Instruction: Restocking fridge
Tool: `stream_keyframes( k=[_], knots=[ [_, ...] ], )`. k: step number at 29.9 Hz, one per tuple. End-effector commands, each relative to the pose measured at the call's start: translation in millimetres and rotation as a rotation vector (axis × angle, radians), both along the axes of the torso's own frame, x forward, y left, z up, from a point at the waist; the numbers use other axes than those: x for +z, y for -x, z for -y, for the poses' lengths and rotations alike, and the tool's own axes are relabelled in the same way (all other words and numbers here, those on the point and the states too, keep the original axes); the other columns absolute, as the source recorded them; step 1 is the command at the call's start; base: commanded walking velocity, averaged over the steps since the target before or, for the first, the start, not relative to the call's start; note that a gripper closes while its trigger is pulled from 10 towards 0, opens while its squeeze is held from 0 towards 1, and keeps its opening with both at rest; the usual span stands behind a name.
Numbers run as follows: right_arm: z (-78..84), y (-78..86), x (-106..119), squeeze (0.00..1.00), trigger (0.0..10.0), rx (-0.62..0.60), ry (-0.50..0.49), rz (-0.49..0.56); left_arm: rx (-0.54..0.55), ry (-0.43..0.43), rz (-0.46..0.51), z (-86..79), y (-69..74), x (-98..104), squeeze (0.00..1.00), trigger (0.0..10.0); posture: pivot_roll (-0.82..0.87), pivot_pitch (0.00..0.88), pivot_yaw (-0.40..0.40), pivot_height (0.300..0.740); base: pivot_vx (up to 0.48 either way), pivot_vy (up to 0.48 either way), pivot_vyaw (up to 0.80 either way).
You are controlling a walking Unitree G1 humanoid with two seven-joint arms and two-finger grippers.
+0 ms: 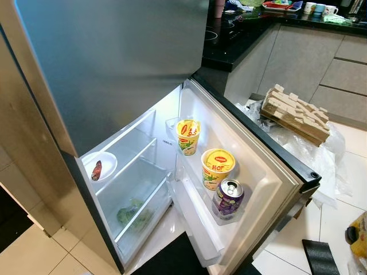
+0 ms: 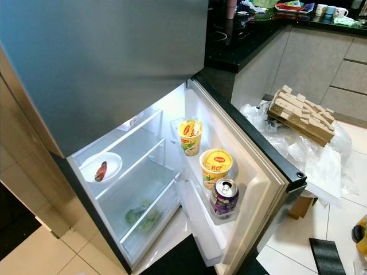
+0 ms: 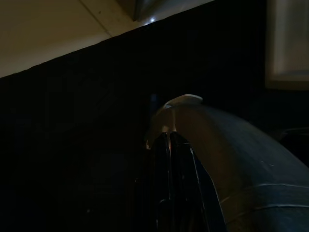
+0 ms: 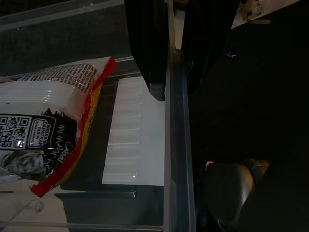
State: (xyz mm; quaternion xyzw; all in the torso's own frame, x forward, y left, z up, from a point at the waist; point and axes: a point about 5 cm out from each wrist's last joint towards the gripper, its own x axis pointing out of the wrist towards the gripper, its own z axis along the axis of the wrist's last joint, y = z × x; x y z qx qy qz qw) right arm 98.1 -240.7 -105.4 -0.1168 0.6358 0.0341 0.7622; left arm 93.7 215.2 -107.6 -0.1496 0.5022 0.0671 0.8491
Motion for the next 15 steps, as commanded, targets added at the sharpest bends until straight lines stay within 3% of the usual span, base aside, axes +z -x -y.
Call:
stream_keyframes(
  k=[1, 7, 15],
  knots=[
    [-0.6, -4.2, 0.8, 0.00, 10.0, -0.004, 0.009, 0.015, -0.004, -0.021, -0.034, -4.9, 5.2, -0.8, 0.00, 10.0, -0.04, 0.000, -0.029, 0.740, 0.000, 0.000, 0.00],
    [-2.0, -4.3, 0.5, 0.00, 10.0, -0.003, 0.006, 0.015, -0.028, -0.033, -0.068, -1.7, 7.0, -2.6, 0.00, 10.0, -0.04, 0.000, -0.026, 0.740, 0.000, 0.000, 0.00],
    [-2.8, -4.0, 0.2, 0.00, 10.0, -0.001, 0.006, 0.014, -0.082, -0.055, -0.092, 1.8, 9.0, -4.0, 0.00, 10.0, -0.04, 0.000, -0.026, 0.740, -0.301, 0.000, 0.00]
  ],
)
